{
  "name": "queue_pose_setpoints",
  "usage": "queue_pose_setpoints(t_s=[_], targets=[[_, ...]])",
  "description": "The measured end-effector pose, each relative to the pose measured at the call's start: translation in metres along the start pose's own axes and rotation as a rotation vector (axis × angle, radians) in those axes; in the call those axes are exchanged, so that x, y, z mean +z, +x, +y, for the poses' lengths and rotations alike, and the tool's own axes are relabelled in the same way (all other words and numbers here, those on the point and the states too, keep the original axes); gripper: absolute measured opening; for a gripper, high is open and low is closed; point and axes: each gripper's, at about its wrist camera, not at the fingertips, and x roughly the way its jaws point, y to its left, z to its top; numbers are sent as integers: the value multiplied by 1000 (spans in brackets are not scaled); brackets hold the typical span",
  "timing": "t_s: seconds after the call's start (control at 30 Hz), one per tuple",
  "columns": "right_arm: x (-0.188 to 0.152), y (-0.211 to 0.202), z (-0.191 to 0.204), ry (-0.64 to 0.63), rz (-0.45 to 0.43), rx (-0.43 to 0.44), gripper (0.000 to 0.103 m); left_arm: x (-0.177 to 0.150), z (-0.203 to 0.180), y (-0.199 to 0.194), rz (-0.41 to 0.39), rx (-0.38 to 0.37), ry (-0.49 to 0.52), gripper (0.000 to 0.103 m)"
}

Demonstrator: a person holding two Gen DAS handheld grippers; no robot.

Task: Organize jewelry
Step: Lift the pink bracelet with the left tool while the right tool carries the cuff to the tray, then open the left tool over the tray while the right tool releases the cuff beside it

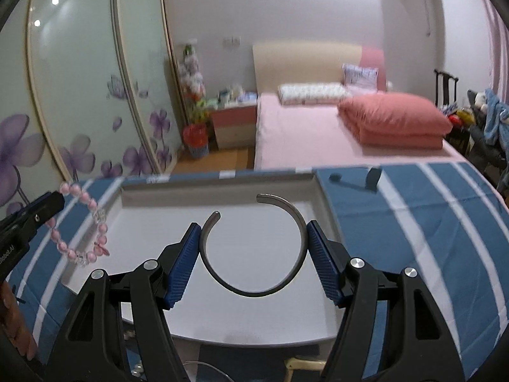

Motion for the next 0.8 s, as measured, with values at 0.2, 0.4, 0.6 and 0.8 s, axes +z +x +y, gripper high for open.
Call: queue_pose_setpoints(t_s=[0.2, 0.4, 0.6, 0.8], targets=[[-5, 27, 1, -1, 127, -15, 68, -7, 3, 27, 61, -20, -4, 23], [-5, 26, 7, -27, 117, -25, 76, -13, 8, 46, 109, -18, -28, 23], [1, 7, 5, -19, 63, -18, 78, -9, 12, 41, 85, 2, -34, 30], [9, -13, 1, -7, 3, -21, 78, -4, 21, 19, 54, 18, -47, 30]])
